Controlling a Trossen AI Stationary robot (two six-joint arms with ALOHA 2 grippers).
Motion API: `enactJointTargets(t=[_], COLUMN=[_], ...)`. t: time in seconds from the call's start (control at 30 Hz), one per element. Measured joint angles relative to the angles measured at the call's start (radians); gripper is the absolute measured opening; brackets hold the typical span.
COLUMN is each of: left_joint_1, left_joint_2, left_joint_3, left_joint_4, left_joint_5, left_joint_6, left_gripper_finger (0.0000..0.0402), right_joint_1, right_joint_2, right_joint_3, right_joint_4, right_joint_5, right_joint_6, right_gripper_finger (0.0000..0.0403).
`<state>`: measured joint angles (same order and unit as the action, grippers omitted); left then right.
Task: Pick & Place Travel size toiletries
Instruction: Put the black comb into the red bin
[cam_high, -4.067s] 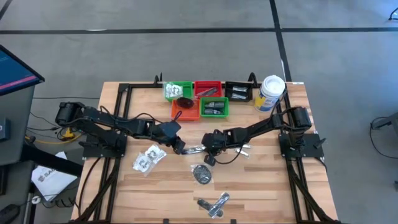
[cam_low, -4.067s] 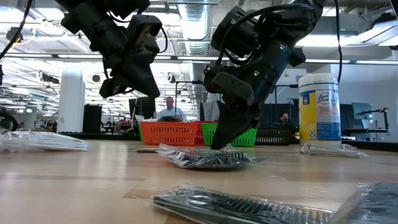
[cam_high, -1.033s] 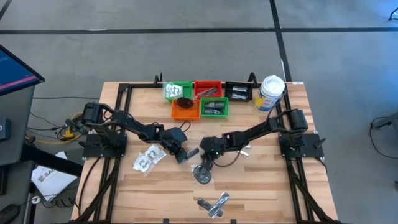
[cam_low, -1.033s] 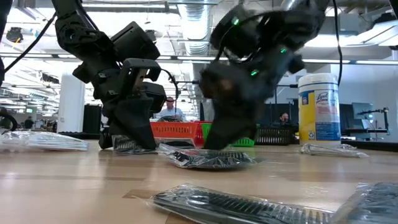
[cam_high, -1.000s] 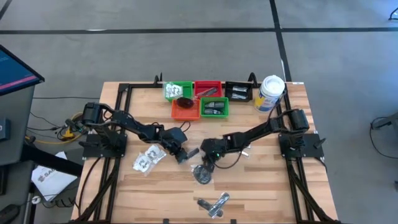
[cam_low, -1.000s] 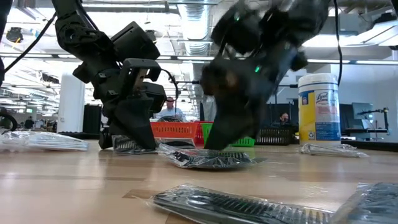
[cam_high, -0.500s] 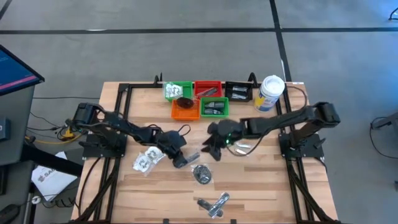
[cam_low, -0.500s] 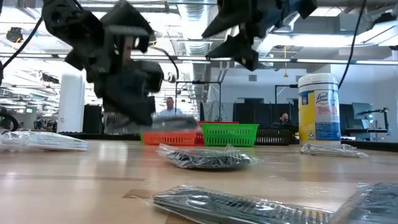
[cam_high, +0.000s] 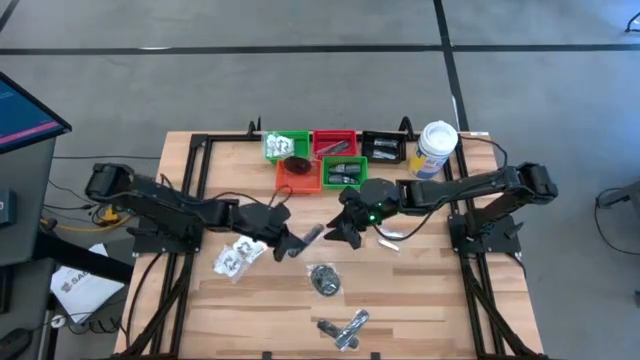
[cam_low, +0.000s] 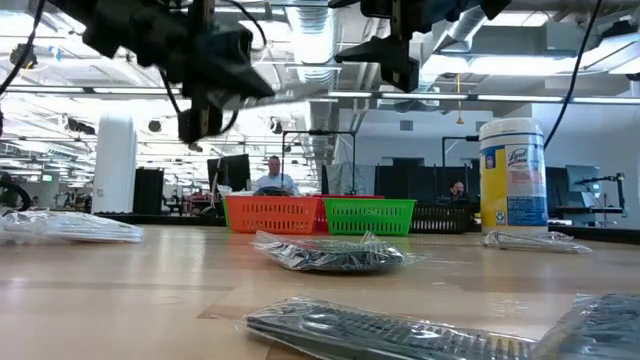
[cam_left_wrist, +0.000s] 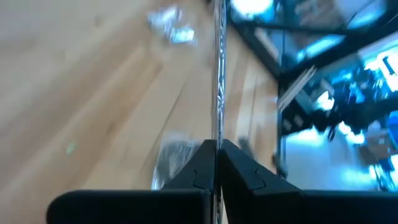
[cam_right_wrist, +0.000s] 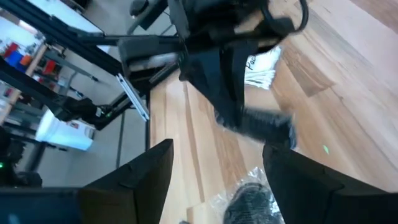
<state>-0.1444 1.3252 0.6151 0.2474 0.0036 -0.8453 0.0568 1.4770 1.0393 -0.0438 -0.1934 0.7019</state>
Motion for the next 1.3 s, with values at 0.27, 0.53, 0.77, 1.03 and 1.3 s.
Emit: enactJointTargets(t=[0.27, 0.53, 0.77, 1.03, 1.3], left_joint_1=[0.002, 0.002, -0.001, 0.0, -0.001], left_joint_2=[-0.131, -0.198, -0.225, -0.257, -0.236], left_joint_3=[0.0, 0.0, 0.0, 0.0, 0.002], left_joint_4=[0.002, 0.005, 0.008, 0.016, 0.023], left_joint_5=[-0.162, -0.218, -0.219, -0.066, 0.169], left_joint_6=[0.019, 0.03, 0.03, 0.017, -0.045], left_gripper_finger=[0.0001, 0.0001, 0.0001, 0.0001, 0.0001], right_joint_1=[-0.022, -0.037, -0.061, -0.079, -0.087], right_joint_2=[0.0, -0.001, -0.001, -0.001, 0.0], right_joint_3=[0.0, 0.001, 0.001, 0.001, 0.001], right_joint_4=[0.094, 0.229, 0.242, 0.243, 0.247], right_joint_5=[-0.041, -0.046, -0.09, -0.108, -0.316], right_joint_6=[0.066, 0.132, 0.167, 0.167, 0.163], right_gripper_finger=[0.024, 0.024, 0.024, 0.024, 0.024])
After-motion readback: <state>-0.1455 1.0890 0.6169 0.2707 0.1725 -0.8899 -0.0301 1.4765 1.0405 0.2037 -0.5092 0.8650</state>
